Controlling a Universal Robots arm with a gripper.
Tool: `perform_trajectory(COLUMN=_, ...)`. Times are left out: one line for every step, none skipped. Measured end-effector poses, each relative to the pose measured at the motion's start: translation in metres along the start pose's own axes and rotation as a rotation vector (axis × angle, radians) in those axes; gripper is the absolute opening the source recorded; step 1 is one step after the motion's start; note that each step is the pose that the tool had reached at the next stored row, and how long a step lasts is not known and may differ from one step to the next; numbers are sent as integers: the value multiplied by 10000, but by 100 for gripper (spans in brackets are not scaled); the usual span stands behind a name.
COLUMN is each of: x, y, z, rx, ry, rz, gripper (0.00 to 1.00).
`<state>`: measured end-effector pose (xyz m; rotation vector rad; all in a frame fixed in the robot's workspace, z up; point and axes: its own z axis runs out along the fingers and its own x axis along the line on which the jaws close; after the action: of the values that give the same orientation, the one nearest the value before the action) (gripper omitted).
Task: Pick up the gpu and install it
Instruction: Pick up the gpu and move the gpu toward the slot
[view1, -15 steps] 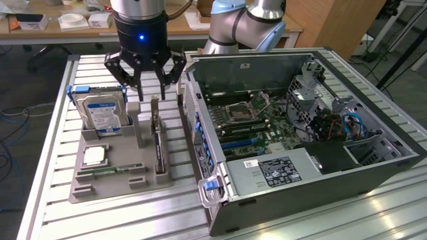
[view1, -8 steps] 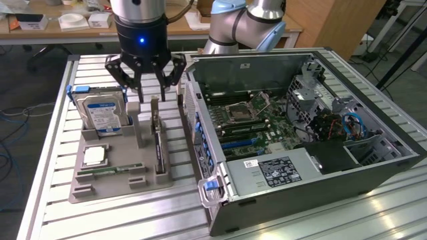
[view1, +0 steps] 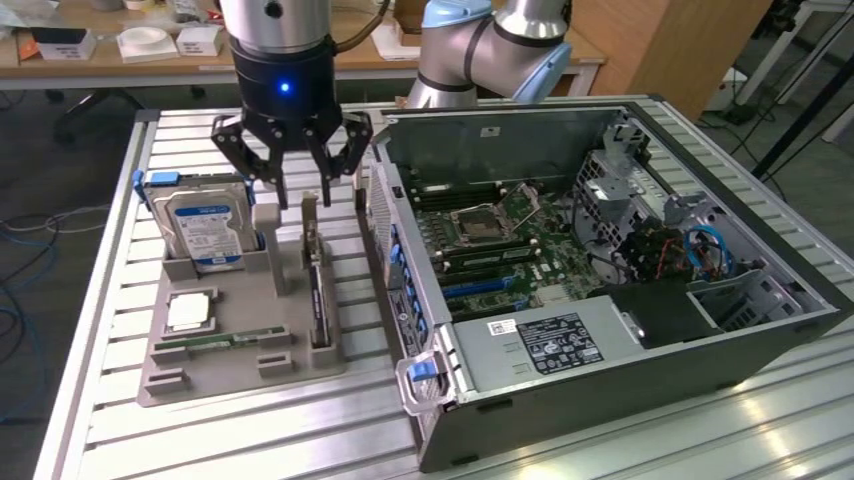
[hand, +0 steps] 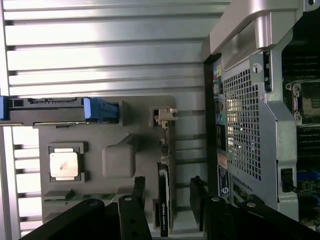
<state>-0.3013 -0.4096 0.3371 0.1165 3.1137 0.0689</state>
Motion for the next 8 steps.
perform_trajectory(x=0, y=0, z=6, rx=0, ry=0, rz=0, gripper=49)
perform_trajectory(x=0, y=0, z=12, rx=-1, ry=0, rz=0, gripper=49)
perform_trajectory(x=0, y=-1, z=18, rx=-1, ry=-1, rz=0, gripper=49)
perform_trajectory(x=1, y=-1, z=24, rx=0, ry=0, rz=0, gripper=49)
perform_trajectory(x=1, y=-1, z=30, rx=0, ry=0, rz=0, gripper=49)
perform_trajectory(x=1, y=-2, z=36, rx=0, ry=0, rz=0, gripper=49)
perform_trajectory(x=1, y=-2, z=43, rx=0, ry=0, rz=0, gripper=49)
perform_trajectory(x=1, y=-2, z=50, rx=0, ry=0, rz=0, gripper=49)
